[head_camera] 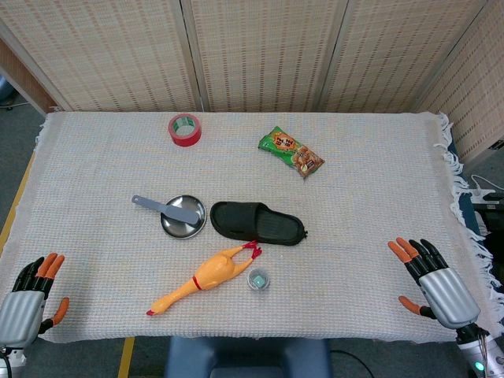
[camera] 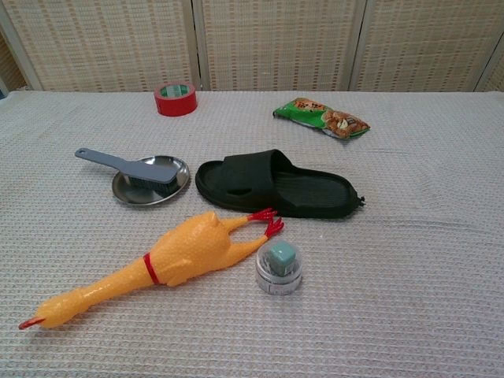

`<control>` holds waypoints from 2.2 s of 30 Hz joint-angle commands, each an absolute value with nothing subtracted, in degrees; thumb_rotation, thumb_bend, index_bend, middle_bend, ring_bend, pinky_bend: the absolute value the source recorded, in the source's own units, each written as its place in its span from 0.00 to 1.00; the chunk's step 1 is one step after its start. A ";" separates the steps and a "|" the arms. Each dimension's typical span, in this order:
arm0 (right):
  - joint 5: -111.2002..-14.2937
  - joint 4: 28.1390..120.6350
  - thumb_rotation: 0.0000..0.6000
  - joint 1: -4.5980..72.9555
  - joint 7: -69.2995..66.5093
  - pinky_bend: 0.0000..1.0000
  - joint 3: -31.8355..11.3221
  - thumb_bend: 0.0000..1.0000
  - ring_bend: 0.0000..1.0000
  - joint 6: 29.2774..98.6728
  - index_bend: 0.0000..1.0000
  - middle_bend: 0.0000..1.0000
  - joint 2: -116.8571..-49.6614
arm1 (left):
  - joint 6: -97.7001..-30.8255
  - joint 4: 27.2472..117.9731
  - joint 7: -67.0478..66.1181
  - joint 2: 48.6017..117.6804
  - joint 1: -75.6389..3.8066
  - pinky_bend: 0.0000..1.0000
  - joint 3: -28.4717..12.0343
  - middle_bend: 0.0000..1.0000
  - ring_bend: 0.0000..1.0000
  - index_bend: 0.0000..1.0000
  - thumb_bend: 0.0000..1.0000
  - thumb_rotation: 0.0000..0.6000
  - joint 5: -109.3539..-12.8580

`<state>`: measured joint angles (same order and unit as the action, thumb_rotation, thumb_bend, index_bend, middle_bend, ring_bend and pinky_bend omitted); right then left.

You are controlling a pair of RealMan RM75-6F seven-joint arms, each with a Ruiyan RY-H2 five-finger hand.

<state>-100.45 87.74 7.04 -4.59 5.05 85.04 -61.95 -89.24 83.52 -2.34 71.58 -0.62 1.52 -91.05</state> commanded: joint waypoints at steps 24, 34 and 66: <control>-95.90 86.43 1.00 7.67 -3.65 0.00 2.82 0.09 0.00 82.49 0.00 0.00 -63.22 | -64.71 84.39 -13.70 78.12 -24.91 0.92 -9.29 0.05 0.62 0.04 0.42 1.00 -89.01; -93.41 86.02 1.00 7.86 -4.41 0.00 1.95 0.09 0.00 81.17 0.00 0.00 -62.87 | -56.61 77.03 -19.69 86.16 -33.43 1.00 -11.10 0.00 0.71 0.04 0.42 1.00 -84.16; -92.06 85.62 1.00 8.12 -7.38 0.00 1.39 0.09 0.00 80.21 0.00 0.00 -61.71 | -48.54 56.35 -17.85 97.96 -44.85 1.00 -8.64 0.23 0.80 0.23 0.41 1.00 -79.82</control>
<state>-92.03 85.61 8.14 -7.34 1.37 80.19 -61.74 -48.32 57.34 -18.09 97.30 -44.53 -8.90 -79.74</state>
